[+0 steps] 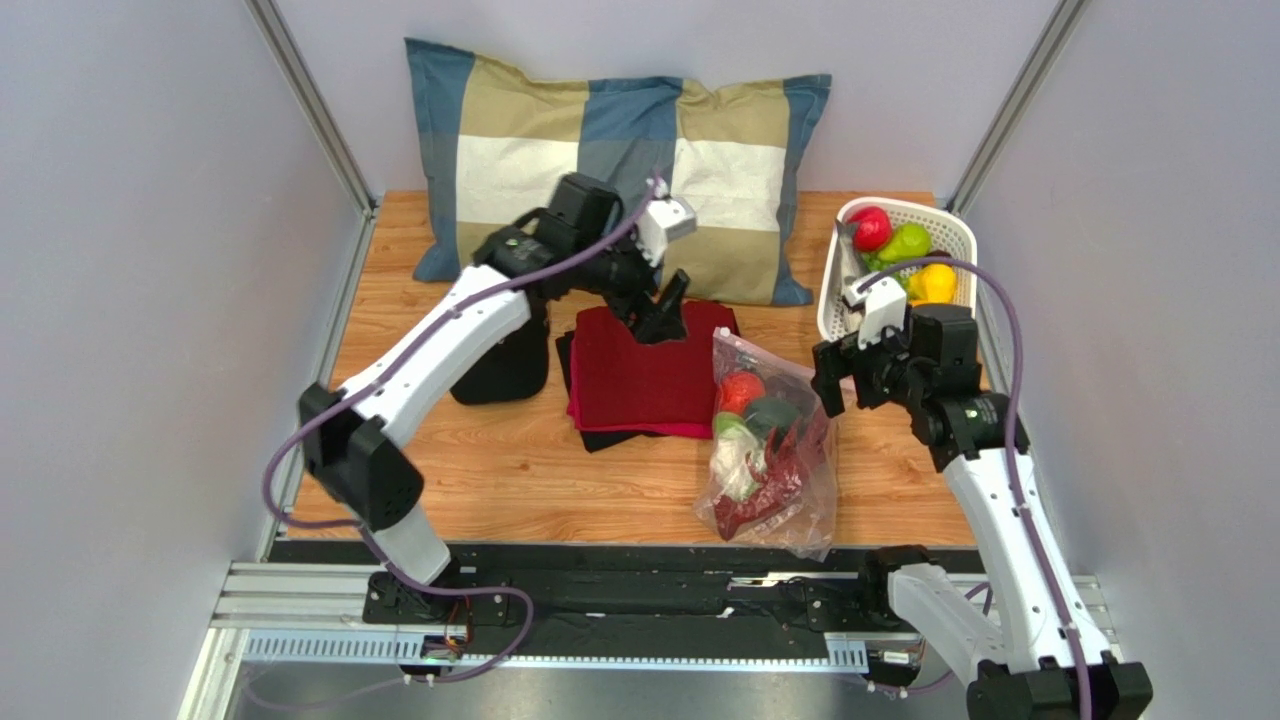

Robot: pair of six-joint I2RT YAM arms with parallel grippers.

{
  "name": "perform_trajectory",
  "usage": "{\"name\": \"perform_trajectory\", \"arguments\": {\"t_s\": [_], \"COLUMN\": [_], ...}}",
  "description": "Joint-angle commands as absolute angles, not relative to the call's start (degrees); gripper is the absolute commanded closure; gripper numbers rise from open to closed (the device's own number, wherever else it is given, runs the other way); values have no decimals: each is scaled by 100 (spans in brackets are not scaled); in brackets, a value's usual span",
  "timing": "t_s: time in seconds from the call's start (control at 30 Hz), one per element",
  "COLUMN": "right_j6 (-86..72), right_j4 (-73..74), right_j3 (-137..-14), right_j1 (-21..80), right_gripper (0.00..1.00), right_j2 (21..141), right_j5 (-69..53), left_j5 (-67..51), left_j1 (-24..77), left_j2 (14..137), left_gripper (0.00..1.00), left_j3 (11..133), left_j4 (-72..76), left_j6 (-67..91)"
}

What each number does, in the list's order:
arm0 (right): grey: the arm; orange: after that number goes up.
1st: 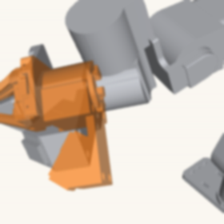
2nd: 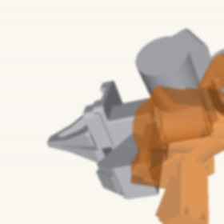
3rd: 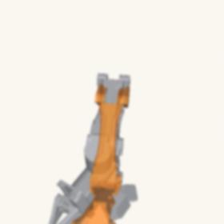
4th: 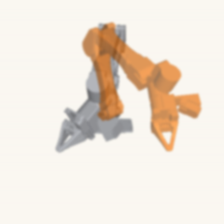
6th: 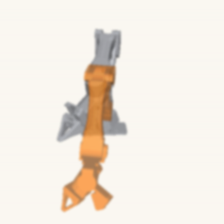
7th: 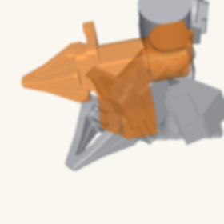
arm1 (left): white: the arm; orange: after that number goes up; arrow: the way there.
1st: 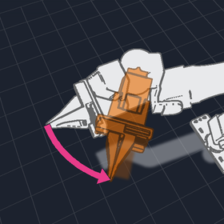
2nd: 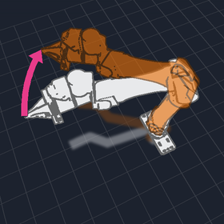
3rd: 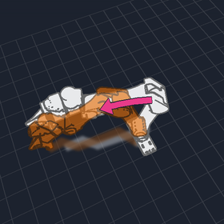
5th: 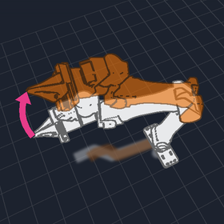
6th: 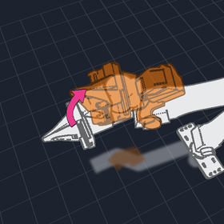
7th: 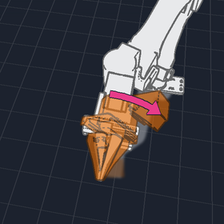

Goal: Place the food in the zip-top bag and seal the zipper
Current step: Place the zipper food storage bag at the center of the board, then reset both arms

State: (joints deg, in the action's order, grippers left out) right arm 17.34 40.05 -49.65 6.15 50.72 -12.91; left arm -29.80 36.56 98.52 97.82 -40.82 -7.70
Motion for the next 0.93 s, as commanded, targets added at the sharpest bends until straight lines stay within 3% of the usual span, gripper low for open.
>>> {"name": "perform_trajectory", "arguments": {"t_s": [0.0,0.23,0.37,0.6,0.9], "right_j6": [1328,783,414,-466,-510], "right_j4": [4324,4877,5141,5265,5186], "right_j3": [-6028,-6715,-6601,-6065,-5994], "right_j1": [475,360,351,272,264], "right_gripper": [5,1,1,1,1], "right_j2": [4659,4342,4175,3447,3401], "right_j5": [-2082,-2303,-2136,-1960,-1942], "left_j5": [-3251,-3305,-3340,-2611,-2066], "left_j1": [3104,1794,1179,773,773], "left_j2": [8493,7805,7287,5742,5116], "left_gripper": [1,1,1,1,1], "left_j3": [9905,10336,9933,8388,7682], "left_j4": [-4657,-6344,-7073,-7119,-6672], "left_j6": [-861,-826,-1089,-1204,-836]}}
